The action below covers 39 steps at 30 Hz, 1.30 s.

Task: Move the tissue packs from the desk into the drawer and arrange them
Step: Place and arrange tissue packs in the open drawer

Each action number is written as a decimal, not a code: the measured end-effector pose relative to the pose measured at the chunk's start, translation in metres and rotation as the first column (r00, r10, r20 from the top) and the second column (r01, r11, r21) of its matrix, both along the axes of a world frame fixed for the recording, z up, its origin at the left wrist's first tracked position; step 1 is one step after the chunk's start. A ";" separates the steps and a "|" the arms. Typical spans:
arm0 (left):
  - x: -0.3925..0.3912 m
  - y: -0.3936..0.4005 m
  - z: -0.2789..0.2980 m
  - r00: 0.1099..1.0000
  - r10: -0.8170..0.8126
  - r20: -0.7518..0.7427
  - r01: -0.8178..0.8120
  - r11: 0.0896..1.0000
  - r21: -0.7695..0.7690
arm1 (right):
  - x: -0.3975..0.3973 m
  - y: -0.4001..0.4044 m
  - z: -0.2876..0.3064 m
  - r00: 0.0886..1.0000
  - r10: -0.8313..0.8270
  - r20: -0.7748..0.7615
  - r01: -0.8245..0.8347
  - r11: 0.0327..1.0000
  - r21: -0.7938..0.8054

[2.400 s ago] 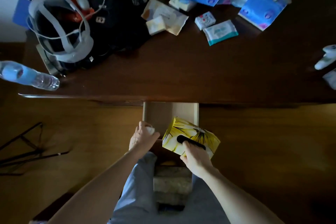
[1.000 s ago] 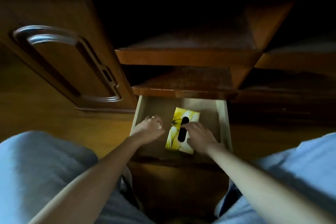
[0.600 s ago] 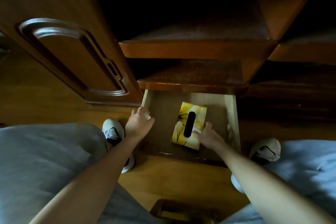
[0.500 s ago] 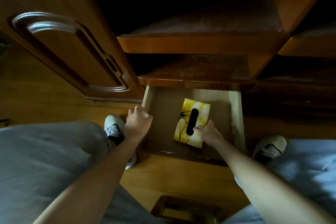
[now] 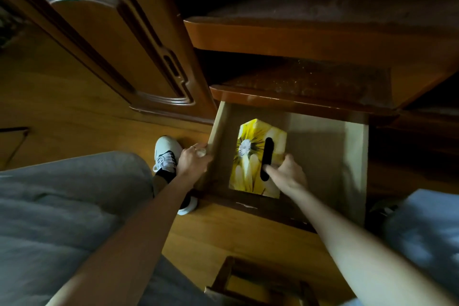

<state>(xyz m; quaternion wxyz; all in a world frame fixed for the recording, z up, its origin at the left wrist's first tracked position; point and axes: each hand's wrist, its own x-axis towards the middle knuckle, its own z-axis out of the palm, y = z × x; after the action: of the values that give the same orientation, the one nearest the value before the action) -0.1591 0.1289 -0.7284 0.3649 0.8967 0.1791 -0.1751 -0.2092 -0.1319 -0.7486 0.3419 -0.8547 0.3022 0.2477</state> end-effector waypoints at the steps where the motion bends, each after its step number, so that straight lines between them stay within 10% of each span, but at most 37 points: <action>1: 0.000 0.001 -0.001 1.000 0.017 0.003 -0.017 0.999 -0.029 | 0.002 0.010 0.003 0.998 0.060 0.004 -0.059 0.998 -0.022; 9: -0.005 0.002 -0.003 0.998 0.059 0.039 -0.053 0.990 -0.130 | 0.002 0.069 0.005 0.967 0.251 -0.049 -0.255 0.962 -0.099; 17: -0.003 -0.001 -0.007 0.999 0.020 0.042 -0.018 0.999 -0.037 | 0.014 0.036 -0.004 0.950 0.298 -0.087 -0.254 0.908 0.334; 23: -0.002 -0.003 -0.005 1.000 0.020 0.012 -0.020 1.000 -0.018 | 0.025 0.026 0.010 0.957 0.261 0.123 -0.268 0.963 0.041; 29: -0.001 -0.018 0.016 0.987 0.079 0.141 -0.105 0.977 0.188 | 0.027 0.023 0.010 0.890 0.454 -0.037 -0.449 0.888 0.100; 33: 0.006 -0.043 0.049 0.942 0.169 0.290 -0.139 0.983 -0.123 | 0.018 0.014 0.012 0.954 0.269 0.133 -0.287 0.947 0.146; 39: 0.003 -0.075 0.066 0.884 0.375 -0.278 -0.465 0.642 -0.610 | 0.003 0.013 0.028 0.923 0.016 0.385 -0.205 0.865 0.457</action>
<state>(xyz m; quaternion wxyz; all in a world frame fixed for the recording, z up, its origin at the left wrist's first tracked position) -0.1560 0.0539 -0.6628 0.6762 0.6289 0.3313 -0.1935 -0.2062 -0.1188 -0.7207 0.5822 -0.7874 0.1096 0.1705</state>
